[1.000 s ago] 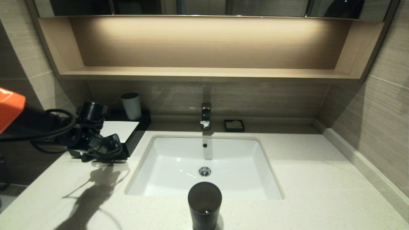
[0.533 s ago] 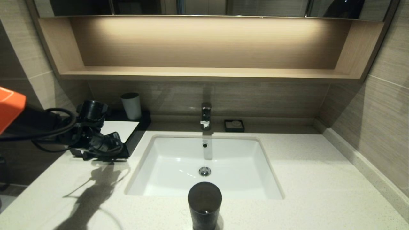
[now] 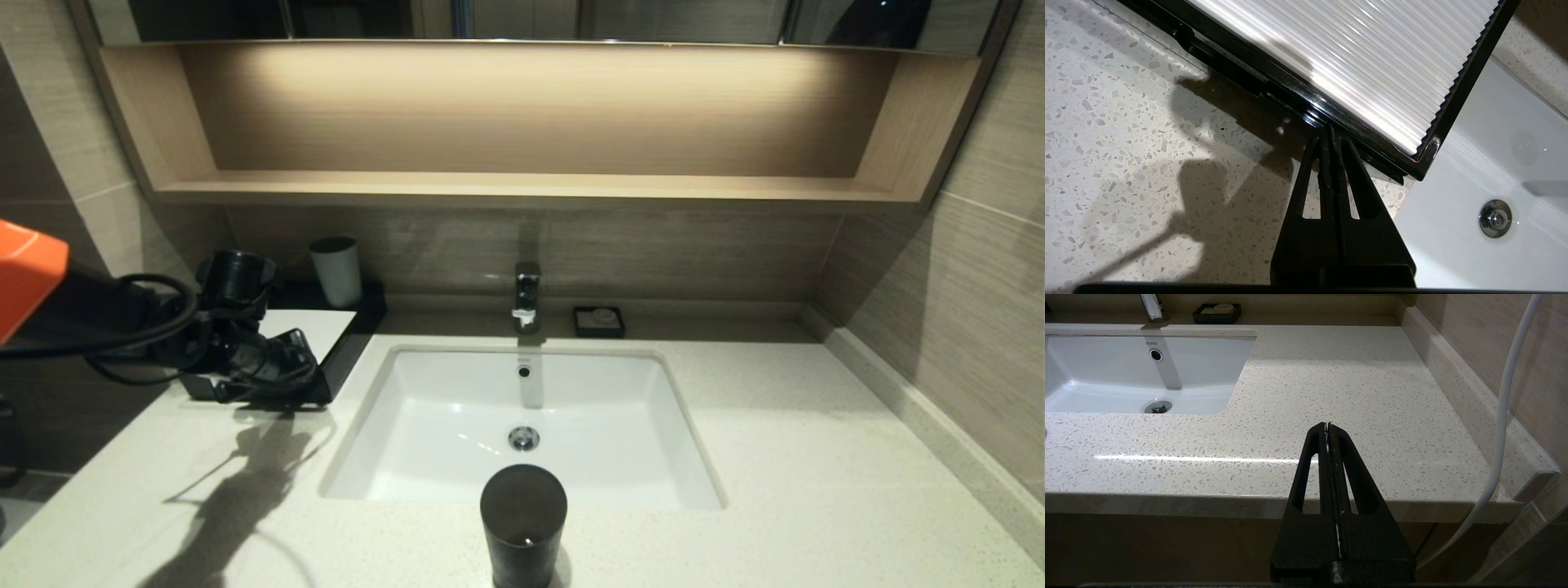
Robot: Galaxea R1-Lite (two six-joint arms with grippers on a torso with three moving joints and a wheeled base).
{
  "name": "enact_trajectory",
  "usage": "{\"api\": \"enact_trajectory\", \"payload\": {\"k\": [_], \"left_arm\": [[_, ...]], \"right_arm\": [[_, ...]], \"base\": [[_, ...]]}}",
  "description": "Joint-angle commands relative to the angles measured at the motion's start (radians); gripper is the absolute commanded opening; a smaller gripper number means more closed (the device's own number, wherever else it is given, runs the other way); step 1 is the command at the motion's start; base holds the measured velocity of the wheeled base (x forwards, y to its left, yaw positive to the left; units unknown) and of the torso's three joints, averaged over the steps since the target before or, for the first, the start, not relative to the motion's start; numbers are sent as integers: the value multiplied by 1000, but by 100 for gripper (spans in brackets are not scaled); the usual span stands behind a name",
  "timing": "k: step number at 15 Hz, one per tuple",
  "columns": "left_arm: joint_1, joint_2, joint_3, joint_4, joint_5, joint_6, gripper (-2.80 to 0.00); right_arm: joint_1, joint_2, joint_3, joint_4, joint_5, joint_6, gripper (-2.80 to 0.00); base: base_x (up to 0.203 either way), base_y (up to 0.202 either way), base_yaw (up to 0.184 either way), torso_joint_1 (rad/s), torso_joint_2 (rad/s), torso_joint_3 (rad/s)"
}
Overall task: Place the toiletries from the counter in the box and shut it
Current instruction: Close the drawer
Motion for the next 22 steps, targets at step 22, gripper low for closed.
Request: {"api": "enact_trajectory", "payload": {"k": [22], "left_arm": [[-208,-368,-225,593,-90,42,-280]], "right_arm": [[0,0,2,0,0,0,-280]], "base": [[0,0,0,0,0,0]]}}
